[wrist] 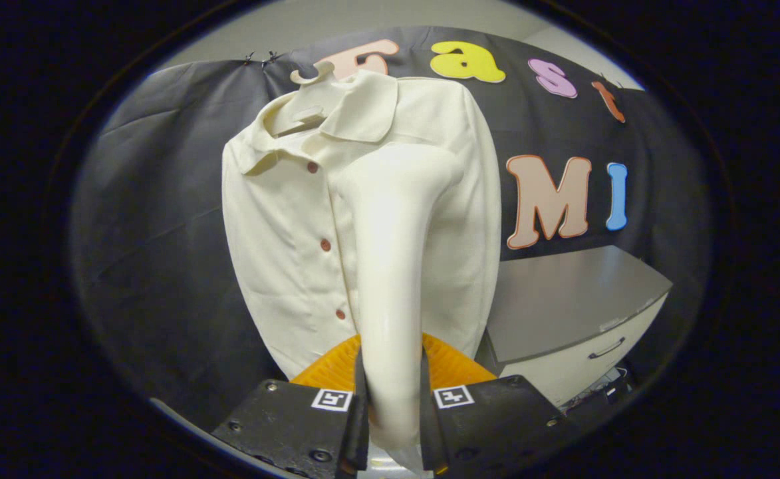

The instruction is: Iron the clothes twice with a garment steamer, once on the left side and once on the right side.

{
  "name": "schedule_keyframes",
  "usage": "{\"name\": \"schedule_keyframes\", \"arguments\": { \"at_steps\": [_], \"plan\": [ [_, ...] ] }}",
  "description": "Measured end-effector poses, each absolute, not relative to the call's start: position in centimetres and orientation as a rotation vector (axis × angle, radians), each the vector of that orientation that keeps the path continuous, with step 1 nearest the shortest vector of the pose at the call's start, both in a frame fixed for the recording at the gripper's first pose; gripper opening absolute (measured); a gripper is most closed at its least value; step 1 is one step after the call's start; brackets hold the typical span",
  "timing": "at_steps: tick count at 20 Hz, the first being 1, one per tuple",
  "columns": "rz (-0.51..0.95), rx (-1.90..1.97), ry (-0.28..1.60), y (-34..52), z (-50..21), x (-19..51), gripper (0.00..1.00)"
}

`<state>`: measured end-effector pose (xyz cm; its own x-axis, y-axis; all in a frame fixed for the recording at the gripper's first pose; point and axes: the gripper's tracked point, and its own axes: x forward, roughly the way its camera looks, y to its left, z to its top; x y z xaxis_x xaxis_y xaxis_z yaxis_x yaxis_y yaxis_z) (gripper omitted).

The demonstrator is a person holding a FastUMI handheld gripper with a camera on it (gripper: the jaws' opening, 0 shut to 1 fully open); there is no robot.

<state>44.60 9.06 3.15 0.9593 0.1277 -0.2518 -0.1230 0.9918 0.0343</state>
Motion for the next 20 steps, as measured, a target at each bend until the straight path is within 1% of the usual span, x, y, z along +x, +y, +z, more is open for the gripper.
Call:
{"name": "schedule_keyframes", "arguments": {
  "at_steps": [4, 8, 13, 20],
  "plan": [
    [0.174, -0.014, 0.242, 8.6, 2.0, 46.8, 0.30],
    [0.214, 0.026, 0.306, 8.3, -2.3, 49.0, 0.31],
    [0.256, 0.051, 0.341, 9.1, -5.7, 49.7, 0.31],
    [0.263, 0.062, 0.441, 8.8, -10.4, 48.2, 0.30]
  ]
}}
